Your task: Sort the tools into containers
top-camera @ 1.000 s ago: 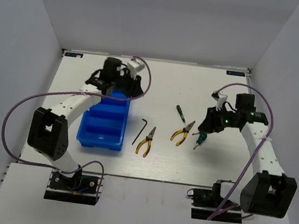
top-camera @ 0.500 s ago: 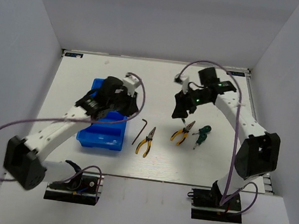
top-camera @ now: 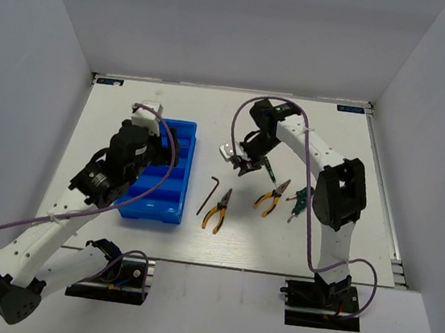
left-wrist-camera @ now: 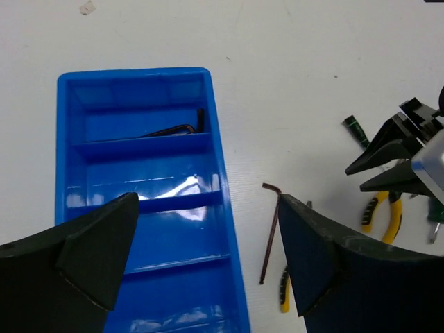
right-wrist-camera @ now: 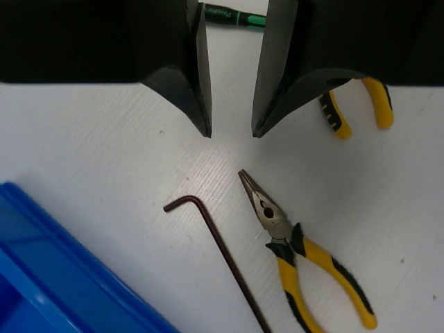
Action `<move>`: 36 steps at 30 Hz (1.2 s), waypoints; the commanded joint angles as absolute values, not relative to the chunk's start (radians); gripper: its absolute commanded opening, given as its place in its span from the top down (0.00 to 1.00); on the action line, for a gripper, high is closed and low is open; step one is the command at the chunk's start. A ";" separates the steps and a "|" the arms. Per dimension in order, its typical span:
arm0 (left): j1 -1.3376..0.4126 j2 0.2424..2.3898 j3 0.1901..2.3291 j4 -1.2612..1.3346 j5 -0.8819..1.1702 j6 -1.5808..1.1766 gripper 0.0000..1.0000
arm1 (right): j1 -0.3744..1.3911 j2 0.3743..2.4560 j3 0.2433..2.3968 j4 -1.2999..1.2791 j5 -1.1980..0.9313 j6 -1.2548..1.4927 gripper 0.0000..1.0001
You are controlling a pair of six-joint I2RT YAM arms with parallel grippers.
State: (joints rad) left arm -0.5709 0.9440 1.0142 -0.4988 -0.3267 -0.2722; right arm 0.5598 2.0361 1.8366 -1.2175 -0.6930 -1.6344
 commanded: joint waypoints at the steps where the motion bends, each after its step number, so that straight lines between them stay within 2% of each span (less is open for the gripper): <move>1: -0.571 0.821 0.957 -0.425 -0.345 -0.241 0.08 | 0.604 2.011 1.815 -1.321 -0.640 -2.085 0.64; 6: -0.571 0.747 0.904 -0.385 -0.393 -0.186 0.05 | 0.667 2.109 1.861 -1.318 -0.614 -2.151 0.67; 11: -0.562 0.674 0.802 -0.301 -0.468 -0.190 0.04 | 0.735 2.218 2.031 -1.397 -0.571 -2.161 0.67; 16: -0.548 0.621 0.770 -0.314 -0.469 -0.210 0.02 | 0.810 2.270 2.016 -1.321 -0.514 -2.132 0.67; 19: -0.548 0.580 0.770 -0.325 -0.498 -0.210 0.02 | 0.825 2.319 2.086 -1.348 -0.499 -2.126 0.67; 29: -0.548 0.546 0.749 -0.313 -0.472 -0.192 0.02 | 0.842 2.376 2.100 -1.348 -0.442 -2.109 0.67; 36: -0.548 0.528 0.749 -0.313 -0.453 -0.183 0.02 | 0.848 2.373 2.032 -1.261 -0.403 -2.077 0.67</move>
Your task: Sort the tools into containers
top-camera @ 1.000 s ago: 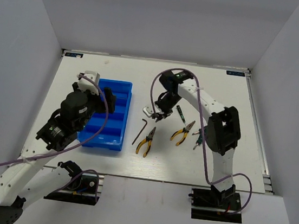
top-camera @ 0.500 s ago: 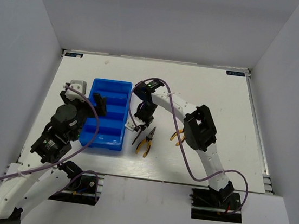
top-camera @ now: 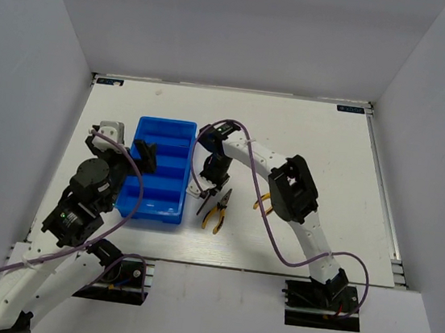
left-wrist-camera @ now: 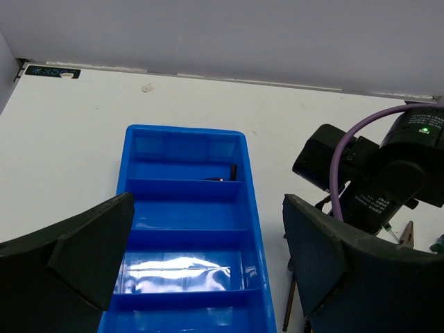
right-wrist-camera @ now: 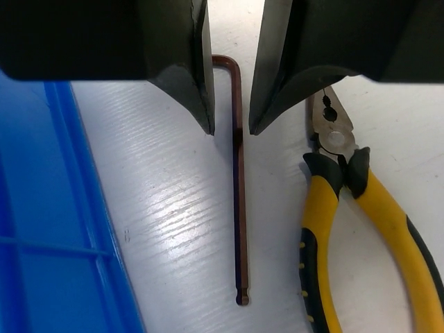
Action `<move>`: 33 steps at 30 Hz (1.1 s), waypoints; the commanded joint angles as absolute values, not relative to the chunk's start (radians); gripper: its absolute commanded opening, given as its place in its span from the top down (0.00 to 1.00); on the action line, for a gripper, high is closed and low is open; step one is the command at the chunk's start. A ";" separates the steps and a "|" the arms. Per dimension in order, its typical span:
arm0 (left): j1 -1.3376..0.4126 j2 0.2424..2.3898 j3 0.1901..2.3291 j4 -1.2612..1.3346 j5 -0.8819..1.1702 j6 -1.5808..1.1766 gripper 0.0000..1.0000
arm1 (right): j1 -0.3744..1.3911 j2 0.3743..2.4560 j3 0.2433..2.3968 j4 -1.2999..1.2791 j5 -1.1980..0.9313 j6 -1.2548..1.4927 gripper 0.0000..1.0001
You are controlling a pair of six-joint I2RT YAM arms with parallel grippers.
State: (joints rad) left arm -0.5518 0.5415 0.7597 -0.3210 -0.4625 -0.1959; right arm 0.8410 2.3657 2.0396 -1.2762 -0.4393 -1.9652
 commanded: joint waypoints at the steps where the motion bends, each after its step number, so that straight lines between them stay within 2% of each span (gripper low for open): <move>1: -0.539 0.528 0.749 -0.313 -0.453 -0.183 0.02 | 0.848 2.381 2.036 -1.272 -0.402 -2.077 0.67; 10: -0.538 0.528 0.739 -0.313 -0.434 -0.183 0.02 | 0.857 2.378 1.970 -1.214 -0.338 -2.069 0.70; 15: -0.538 0.528 0.739 -0.313 -0.425 -0.173 0.02 | 0.873 2.367 1.898 -1.178 -0.296 -2.066 0.76; 19: -0.538 0.519 0.739 -0.313 -0.425 -0.163 0.02 | 0.887 2.349 1.836 -1.178 -0.233 -2.079 0.76; 24: -0.538 0.518 0.739 -0.313 -0.425 -0.163 0.02 | 0.899 2.385 1.881 -1.247 -0.199 -2.086 0.75; 33: -0.538 0.518 0.739 -0.313 -0.416 -0.163 0.02 | 0.928 2.404 1.861 -1.209 -0.175 -1.979 0.93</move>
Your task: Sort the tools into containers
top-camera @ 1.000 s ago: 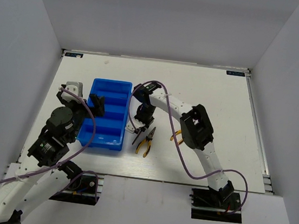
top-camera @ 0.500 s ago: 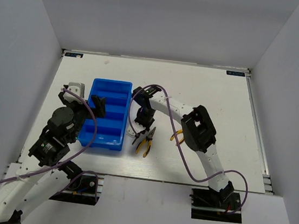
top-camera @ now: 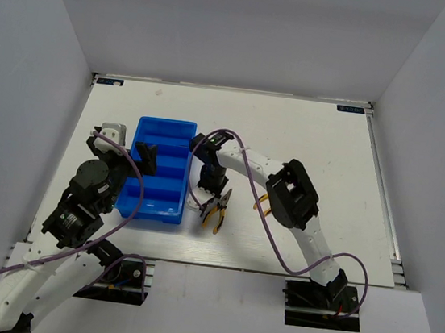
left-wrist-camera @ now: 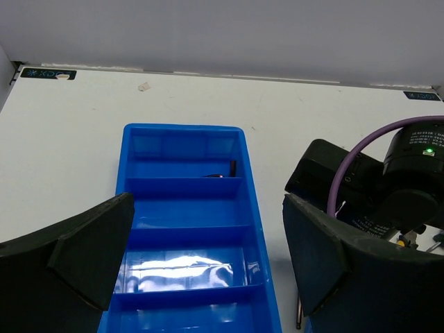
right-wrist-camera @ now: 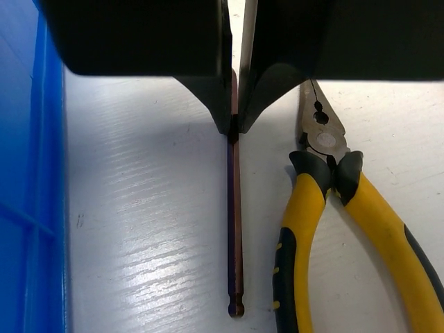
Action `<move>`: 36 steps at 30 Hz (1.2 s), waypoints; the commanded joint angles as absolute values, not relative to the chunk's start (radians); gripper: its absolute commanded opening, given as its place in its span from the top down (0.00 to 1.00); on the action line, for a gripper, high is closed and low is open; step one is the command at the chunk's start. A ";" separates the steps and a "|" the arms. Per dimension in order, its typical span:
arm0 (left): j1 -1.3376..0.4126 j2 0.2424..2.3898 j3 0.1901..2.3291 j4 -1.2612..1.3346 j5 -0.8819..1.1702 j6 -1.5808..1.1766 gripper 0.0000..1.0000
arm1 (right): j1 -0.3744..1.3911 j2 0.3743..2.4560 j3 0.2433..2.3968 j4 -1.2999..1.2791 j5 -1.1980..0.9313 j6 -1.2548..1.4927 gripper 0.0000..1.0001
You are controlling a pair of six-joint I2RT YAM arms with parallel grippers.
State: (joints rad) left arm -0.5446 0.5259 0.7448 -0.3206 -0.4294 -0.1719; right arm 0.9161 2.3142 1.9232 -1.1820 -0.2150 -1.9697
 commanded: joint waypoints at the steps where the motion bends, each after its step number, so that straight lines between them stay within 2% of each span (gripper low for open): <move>1: -0.538 0.518 0.739 -0.313 -0.416 -0.163 0.02 | 0.928 2.402 1.855 -1.194 -0.176 -1.958 0.96; 3: -0.538 0.518 0.739 -0.313 -0.416 -0.163 0.02 | 0.933 2.401 1.838 -1.178 -0.175 -1.919 1.00; 15: -0.538 0.500 0.730 -0.304 -0.416 -0.163 0.02 | 0.927 2.232 1.851 -1.066 -0.268 -1.568 1.00; 26: -0.538 0.482 0.721 -0.295 -0.425 -0.153 0.02 | 0.897 2.111 1.813 -1.121 -0.209 -1.537 1.00; 31: -0.538 0.472 0.721 -0.295 -0.425 -0.153 0.02 | 0.861 2.054 1.793 -1.063 -0.140 -1.526 1.00; 36: -0.538 0.453 0.712 -0.285 -0.434 -0.153 0.02 | 0.818 2.049 1.842 -0.936 -0.065 -1.401 1.00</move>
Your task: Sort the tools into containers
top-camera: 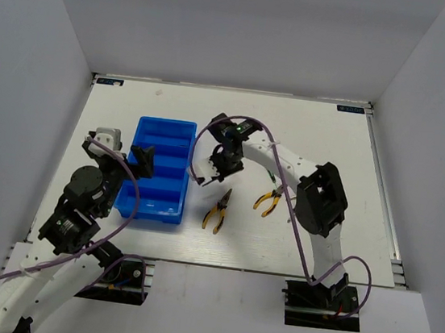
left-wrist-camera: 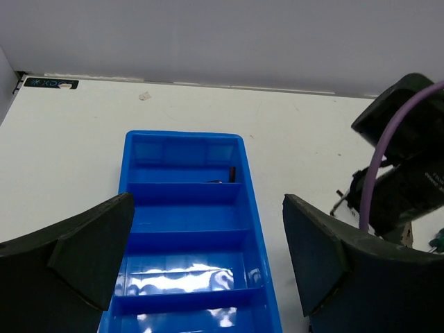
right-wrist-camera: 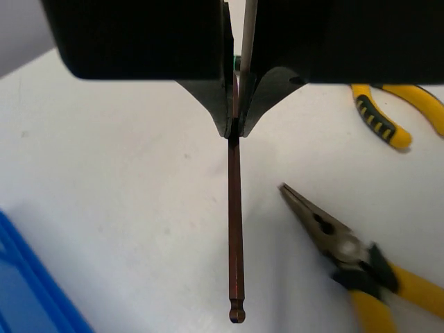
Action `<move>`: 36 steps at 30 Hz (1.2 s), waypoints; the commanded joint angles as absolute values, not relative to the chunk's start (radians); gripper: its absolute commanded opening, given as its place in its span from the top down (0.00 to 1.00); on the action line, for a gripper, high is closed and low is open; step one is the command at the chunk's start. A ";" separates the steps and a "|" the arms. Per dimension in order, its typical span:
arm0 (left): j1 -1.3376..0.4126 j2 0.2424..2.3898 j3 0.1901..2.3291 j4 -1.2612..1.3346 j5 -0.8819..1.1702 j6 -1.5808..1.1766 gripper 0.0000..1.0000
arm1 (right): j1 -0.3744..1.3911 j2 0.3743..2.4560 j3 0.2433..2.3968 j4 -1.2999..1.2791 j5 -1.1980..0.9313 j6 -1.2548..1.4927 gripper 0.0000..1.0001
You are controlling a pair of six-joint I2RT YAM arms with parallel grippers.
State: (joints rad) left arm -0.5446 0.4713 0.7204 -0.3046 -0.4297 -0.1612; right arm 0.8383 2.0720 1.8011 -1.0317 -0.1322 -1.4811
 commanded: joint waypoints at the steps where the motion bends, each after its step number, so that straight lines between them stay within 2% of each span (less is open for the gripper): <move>1: -0.538 0.440 0.712 -0.285 -0.434 -0.153 0.02 | 0.805 2.065 1.856 -0.927 -0.058 -1.353 1.00; 7: -0.538 0.394 0.681 -0.249 -0.425 -0.153 0.02 | 0.802 2.204 2.156 -0.897 -0.048 -1.187 1.00; 9: -0.538 0.394 0.681 -0.249 -0.425 -0.153 0.02 | 0.805 2.240 2.198 -0.815 -0.051 -1.164 1.00; 17: -0.538 0.403 0.681 -0.249 -0.416 -0.144 0.02 | 0.815 2.257 2.132 -0.453 -0.126 -0.984 1.00; 28: -0.538 0.423 0.681 -0.249 -0.407 -0.144 0.02 | 0.848 2.367 2.203 -0.262 -0.233 -0.693 1.00; 32: -0.538 0.423 0.681 -0.249 -0.407 -0.144 0.02 | 0.857 2.405 2.215 -0.118 -0.252 -0.620 1.00; 36: -0.538 0.423 0.681 -0.249 -0.407 -0.144 0.02 | 0.861 2.471 2.267 -0.123 -0.229 -0.571 1.00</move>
State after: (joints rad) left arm -0.5446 0.4202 0.6926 -0.2573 -0.4213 -0.1532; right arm 0.8520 2.4554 2.2066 -0.2203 -0.2211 -0.6521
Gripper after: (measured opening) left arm 0.975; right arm 0.076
